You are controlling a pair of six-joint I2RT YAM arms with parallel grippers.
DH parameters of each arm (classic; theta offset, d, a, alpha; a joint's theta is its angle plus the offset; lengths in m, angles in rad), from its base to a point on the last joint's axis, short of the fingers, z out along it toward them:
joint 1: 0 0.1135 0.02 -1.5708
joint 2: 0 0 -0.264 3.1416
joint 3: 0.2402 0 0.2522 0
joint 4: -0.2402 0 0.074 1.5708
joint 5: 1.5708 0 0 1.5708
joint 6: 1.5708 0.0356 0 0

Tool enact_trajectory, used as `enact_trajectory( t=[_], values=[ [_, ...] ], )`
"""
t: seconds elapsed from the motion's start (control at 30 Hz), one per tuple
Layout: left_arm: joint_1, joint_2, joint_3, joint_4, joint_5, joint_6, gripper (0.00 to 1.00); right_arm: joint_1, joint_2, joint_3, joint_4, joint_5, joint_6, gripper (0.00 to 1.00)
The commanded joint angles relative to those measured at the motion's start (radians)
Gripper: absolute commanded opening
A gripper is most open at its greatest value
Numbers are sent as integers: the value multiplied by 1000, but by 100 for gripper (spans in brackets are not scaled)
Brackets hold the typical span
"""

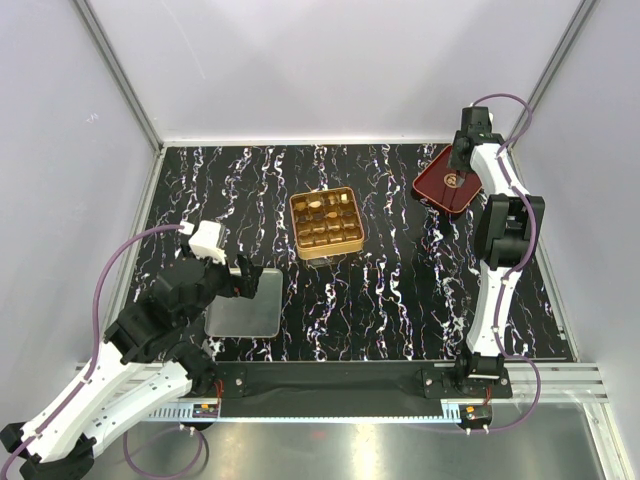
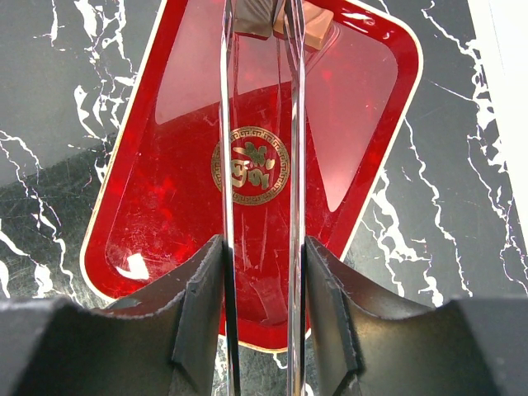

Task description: Pack the chocolate

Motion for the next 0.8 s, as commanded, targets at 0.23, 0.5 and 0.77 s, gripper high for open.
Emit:
enact_trajectory(
  t=[0.23,0.5,0.77],
  values=[
    [-6,10,-1,24,-4,-3,99,3,8,48,28,-32,-6,47],
    [-6,12,-1,24,-4,-3,99,3,-1,32,14,-63,-21,48],
    [-6,10,-1,24,-7,-3,99,3,45,70,-6,-15,-24,48]
  ],
)
